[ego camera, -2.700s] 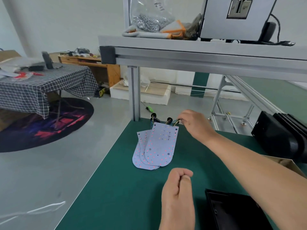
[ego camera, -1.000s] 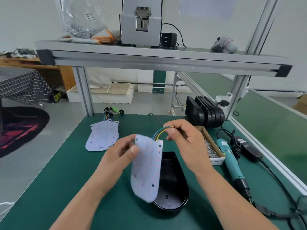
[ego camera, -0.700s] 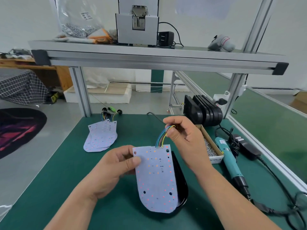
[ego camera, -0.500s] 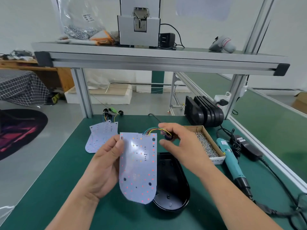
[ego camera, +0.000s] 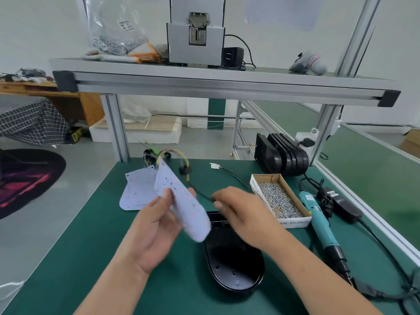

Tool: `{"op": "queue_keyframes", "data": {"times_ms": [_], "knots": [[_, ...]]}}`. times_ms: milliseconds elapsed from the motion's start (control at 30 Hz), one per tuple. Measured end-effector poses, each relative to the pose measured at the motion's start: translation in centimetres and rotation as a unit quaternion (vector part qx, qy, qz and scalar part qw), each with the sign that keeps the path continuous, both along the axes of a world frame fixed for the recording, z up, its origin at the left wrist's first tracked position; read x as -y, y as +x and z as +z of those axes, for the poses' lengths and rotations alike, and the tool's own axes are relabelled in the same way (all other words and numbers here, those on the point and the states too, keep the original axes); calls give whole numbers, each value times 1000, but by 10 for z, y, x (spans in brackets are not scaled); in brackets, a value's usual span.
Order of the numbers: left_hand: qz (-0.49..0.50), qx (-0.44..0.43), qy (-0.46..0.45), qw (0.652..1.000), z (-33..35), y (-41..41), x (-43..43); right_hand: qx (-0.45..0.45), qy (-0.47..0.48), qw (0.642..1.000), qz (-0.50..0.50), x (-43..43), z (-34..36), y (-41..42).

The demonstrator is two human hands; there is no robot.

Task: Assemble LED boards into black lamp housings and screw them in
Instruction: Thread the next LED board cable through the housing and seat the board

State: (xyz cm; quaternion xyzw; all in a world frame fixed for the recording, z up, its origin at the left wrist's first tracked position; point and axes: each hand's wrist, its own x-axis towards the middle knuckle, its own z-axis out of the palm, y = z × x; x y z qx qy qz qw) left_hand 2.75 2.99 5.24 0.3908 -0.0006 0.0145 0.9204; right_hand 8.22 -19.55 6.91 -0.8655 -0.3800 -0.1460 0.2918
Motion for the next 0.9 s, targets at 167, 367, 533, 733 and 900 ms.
{"op": "queue_keyframes", "data": {"times_ms": [167,367,533,733,900], "knots": [[-35,20,32,999,-3,-3,8,55,-105,992,46,-11,6,-19],[71,-20,-22,997,12,-2,-17,41,-118,992,33,19,14,4],[18,-82,20,996,19,-8,-16,3,26,1000,-10,57,11,26],[-152,-54,156,975,11,-18,12,75,22,997,-18,26,0,17],[-180,-23,146,973,5,-16,10,43,150,987,-37,3,5,1]]}}
